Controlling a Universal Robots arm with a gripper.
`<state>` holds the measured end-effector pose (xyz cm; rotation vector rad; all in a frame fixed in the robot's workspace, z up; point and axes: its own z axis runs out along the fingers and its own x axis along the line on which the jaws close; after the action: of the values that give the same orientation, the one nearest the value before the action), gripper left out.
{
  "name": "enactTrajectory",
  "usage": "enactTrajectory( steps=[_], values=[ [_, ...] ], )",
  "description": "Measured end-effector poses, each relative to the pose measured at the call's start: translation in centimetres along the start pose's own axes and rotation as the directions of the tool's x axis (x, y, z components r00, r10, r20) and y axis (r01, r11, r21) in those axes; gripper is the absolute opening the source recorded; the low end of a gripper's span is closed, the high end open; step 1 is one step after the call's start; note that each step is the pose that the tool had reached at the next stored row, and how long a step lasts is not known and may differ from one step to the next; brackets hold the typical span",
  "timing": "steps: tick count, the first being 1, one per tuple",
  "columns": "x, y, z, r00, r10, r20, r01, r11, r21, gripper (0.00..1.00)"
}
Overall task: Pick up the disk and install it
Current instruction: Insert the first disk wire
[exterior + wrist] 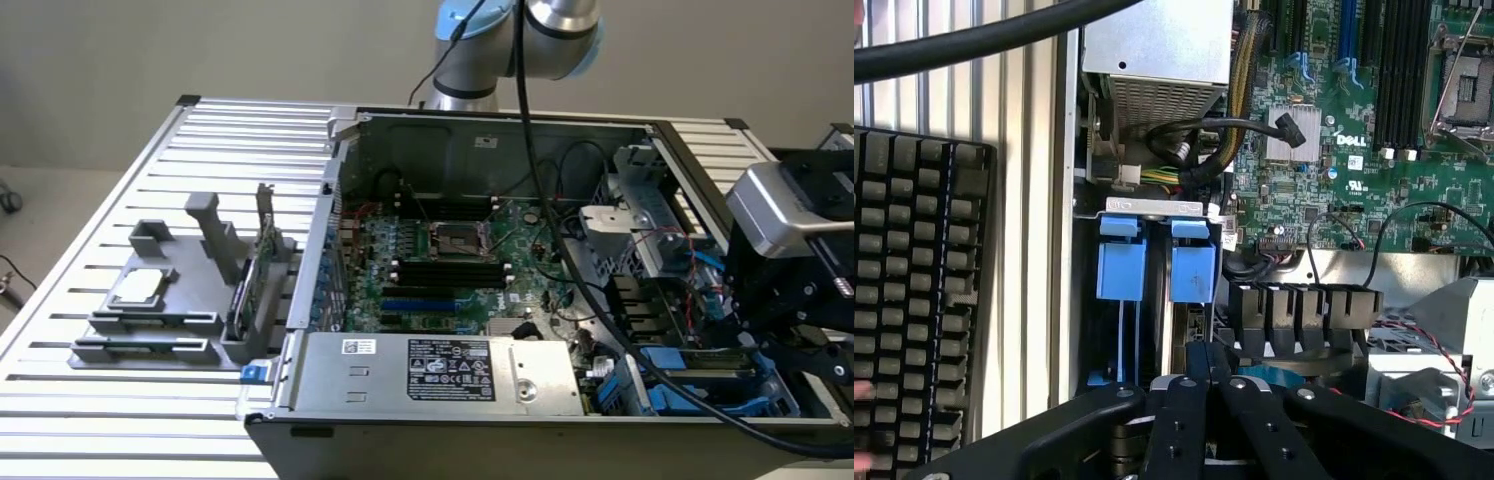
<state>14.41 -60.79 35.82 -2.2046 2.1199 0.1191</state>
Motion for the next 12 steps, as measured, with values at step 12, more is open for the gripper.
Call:
enactTrajectory(
  steps=[12],
  values=[
    [0.00,0.00,0.00,1.0000,0.007,-0.0001,-0.007,1.0000,0.0008,0.31]
  ],
)
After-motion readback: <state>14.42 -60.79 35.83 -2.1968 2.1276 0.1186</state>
